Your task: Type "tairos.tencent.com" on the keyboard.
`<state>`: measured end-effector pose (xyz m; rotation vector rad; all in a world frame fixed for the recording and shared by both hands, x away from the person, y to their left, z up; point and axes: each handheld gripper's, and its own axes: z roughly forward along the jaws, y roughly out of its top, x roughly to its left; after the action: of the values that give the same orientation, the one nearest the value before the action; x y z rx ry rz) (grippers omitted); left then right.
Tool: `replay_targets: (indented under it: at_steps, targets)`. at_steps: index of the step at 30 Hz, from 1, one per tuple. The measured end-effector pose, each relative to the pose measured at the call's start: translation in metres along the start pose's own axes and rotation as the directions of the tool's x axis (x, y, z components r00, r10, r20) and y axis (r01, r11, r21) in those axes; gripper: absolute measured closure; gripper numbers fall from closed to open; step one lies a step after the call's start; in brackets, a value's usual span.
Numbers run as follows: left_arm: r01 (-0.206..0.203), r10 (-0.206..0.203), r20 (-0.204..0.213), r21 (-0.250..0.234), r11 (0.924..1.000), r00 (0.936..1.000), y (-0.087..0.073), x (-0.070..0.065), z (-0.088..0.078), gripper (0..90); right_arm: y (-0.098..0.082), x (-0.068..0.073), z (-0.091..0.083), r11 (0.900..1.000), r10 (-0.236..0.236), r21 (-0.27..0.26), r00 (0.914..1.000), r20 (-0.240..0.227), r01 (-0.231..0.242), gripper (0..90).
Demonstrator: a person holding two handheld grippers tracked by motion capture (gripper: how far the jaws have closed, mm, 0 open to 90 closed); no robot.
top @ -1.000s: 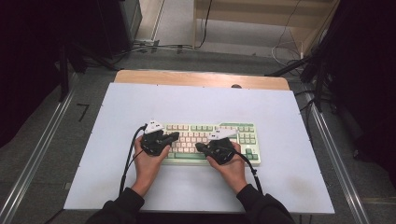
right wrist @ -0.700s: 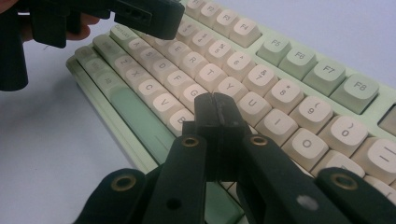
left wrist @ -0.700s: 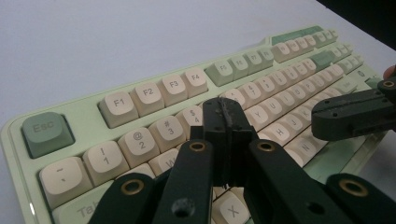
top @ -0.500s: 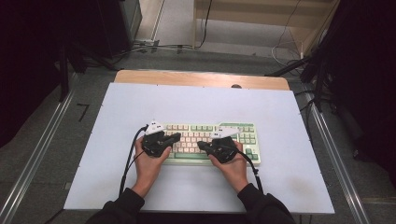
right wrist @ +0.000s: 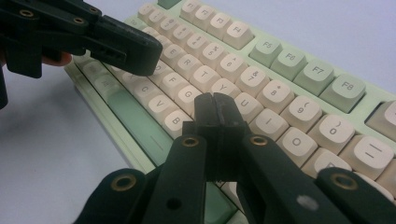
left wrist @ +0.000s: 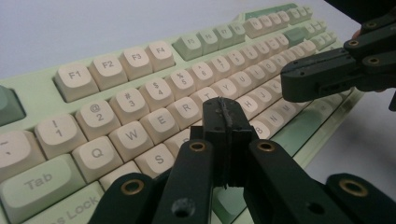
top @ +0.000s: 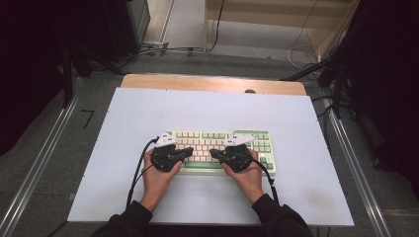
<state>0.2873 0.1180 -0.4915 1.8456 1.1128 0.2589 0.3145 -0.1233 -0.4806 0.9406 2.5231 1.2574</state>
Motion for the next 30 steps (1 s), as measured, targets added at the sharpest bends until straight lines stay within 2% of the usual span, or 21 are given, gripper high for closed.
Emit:
replay_targets:
  at_steps: [17, 30]
  targets:
    - [-0.02, 0.02, -0.002, 0.033, 0.9993, 0.9998, -0.0071, -0.0058, 0.0017, 90.0, -0.0002, -0.0013, -0.0018, 1.0, 0.002, -0.004, 1.0, 0.001, -0.002, 87.6]
    - [-0.028, 0.029, -0.013, 0.047, 0.9985, 0.9995, -0.0083, -0.0051, 0.0041, 90.0, -0.0003, -0.001, -0.002, 1.0, 0.0, -0.002, 1.0, 0.0, 0.0, 87.6]
